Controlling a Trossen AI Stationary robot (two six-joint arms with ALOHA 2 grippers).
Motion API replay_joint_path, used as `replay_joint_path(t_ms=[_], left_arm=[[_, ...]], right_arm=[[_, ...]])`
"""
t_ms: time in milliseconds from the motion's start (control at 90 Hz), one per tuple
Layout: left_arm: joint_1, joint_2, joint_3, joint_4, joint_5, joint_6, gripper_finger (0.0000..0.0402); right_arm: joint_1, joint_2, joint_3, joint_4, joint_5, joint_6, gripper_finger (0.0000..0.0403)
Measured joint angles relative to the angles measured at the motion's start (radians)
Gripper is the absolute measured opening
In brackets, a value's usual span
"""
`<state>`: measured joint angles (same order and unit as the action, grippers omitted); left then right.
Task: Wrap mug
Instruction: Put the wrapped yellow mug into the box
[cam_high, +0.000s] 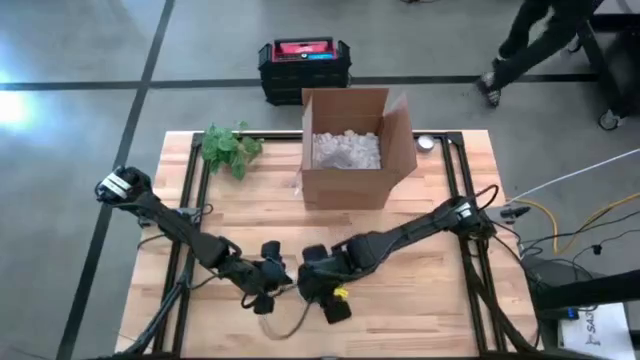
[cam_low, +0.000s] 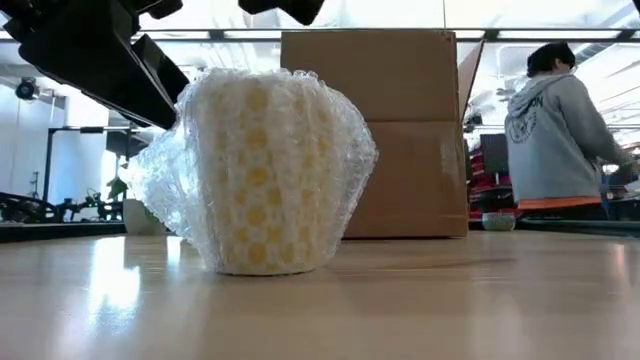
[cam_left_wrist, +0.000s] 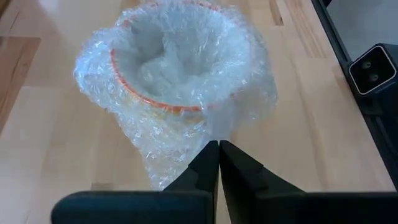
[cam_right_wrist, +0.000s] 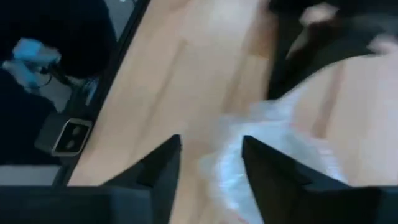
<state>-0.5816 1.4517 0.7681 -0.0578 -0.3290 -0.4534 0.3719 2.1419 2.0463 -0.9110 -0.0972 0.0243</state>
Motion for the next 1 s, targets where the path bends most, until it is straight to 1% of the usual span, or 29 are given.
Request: replay_joint_path(t_ms=[56, 189, 311, 400, 478, 544, 622, 722, 756, 789, 911, 1000], left_arm=[[0.000, 0.000, 0.000, 0.000, 0.000, 0.000, 0.0000], [0.000, 0.000, 0.000, 0.002, 0.000, 0.000, 0.0000], [0.000, 0.000, 0.000, 0.004, 0.000, 0.000, 0.0000], [0.000, 0.000, 0.000, 0.004, 0.000, -0.003, 0.0000], [0.000, 0.000, 0.000, 0.004, 0.000, -0.003, 0.0000], [0.000, 0.000, 0.000, 0.005, 0.000, -0.003, 0.0000], [0.000, 0.000, 0.000, 0.004, 0.000, -0.003, 0.0000], [0.000, 0.000, 0.000, 0.004, 0.000, -0.003, 0.0000], [0.000, 0.000, 0.000, 0.004, 0.000, -0.004, 0.0000], [0.000, 0.000, 0.000, 0.005, 0.000, -0.004, 0.0000], [0.000, -0.003, 0.000, 0.005, 0.007, -0.001, 0.0000], [0.000, -0.010, 0.000, 0.006, 0.007, -0.001, 0.0000]], right_arm=[[0.008, 0.018, -0.002, -0.003, 0.027, 0.002, 0.0215], [0.002, 0.076, -0.005, -0.020, 0.150, 0.014, 0.0249], [-0.006, 0.128, -0.004, -0.033, 0.146, 0.041, 0.0262], [-0.006, 0.163, -0.001, -0.040, 0.146, 0.033, 0.0258], [-0.006, 0.187, 0.000, -0.043, 0.155, 0.006, 0.0239], [-0.004, 0.194, 0.000, -0.045, 0.156, -0.007, 0.0206], [-0.005, 0.195, 0.000, -0.046, 0.140, -0.001, 0.0150], [-0.003, 0.174, -0.004, -0.055, 0.129, 0.019, 0.0060], [-0.002, 0.164, -0.004, -0.072, 0.125, 0.020, 0.0037], [0.001, 0.153, -0.002, -0.088, 0.120, 0.020, 0.0033], [0.012, 0.114, 0.029, -0.134, 0.108, 0.047, 0.0036], [0.021, 0.045, 0.070, -0.174, 0.109, 0.059, 0.0042]])
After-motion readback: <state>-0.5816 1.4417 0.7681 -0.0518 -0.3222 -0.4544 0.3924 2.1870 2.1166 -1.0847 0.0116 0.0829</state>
